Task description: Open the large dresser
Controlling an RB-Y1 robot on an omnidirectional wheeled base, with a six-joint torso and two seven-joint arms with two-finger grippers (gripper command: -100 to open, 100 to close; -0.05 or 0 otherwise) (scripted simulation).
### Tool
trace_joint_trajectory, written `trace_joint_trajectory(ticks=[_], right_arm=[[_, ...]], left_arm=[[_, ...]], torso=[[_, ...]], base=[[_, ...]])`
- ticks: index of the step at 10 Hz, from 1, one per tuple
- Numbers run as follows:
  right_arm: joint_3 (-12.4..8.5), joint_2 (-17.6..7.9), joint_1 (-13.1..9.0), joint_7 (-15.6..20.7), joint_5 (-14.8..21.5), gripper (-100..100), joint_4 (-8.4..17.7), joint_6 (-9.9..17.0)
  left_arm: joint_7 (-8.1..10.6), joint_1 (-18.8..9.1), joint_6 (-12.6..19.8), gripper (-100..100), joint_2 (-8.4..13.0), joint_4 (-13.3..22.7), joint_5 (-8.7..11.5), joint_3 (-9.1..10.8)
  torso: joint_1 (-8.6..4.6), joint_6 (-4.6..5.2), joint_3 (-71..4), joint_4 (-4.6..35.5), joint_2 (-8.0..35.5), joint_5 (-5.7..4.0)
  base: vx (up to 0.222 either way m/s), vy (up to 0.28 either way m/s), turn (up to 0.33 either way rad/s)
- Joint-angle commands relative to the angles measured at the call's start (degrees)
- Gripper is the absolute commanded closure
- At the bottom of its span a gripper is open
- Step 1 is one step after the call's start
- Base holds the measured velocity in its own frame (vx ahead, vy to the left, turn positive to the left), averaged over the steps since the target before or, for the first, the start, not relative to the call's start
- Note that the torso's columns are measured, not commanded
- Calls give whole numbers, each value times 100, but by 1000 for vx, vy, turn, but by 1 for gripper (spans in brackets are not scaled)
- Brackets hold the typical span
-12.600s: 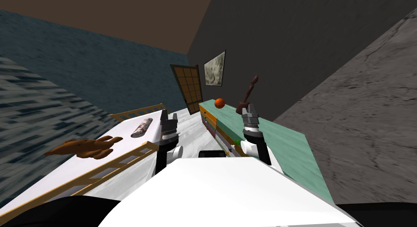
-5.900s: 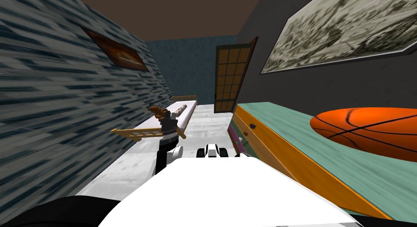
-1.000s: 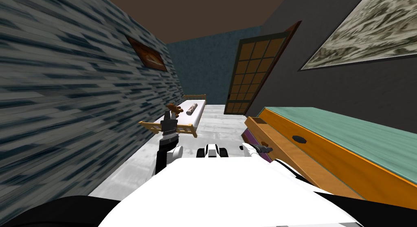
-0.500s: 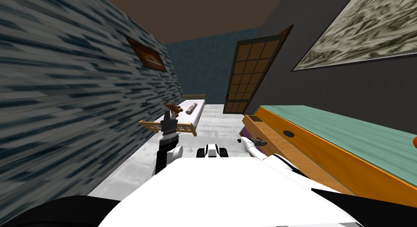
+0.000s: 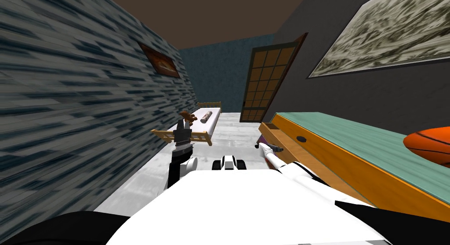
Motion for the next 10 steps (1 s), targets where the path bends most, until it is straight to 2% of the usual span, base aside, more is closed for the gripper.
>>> trace_joint_trajectory(ticks=[1,3,8,9,10], right_arm=[[0,0,2,2,0,100,-1,2],[-45,-209,220,-84,70,100,-91,-330],[-157,-732,763,-300,245,100,-318,-1149],[-180,-836,872,-343,280,100,-363,-1293],[-180,-836,872,-343,280,100,-363,-1326]], left_arm=[[0,0,0,0,0,0,0,0],[0,1,0,0,-1,0,0,-1],[0,2,-1,0,-2,-1,0,-1],[0,2,-1,0,-2,-1,0,-1],[0,2,-1,0,-2,-1,0,-1]], torso=[[3,-1,0,0,1,2],[16,1,5,-3,2,-3],[-17,0,13,6,22,-4],[-15,0,18,9,30,-3],[1,0,13,7,21,1]], base=[[0,0,0],[68,139,-129],[149,235,-143],[146,249,-165],[81,167,-51]])
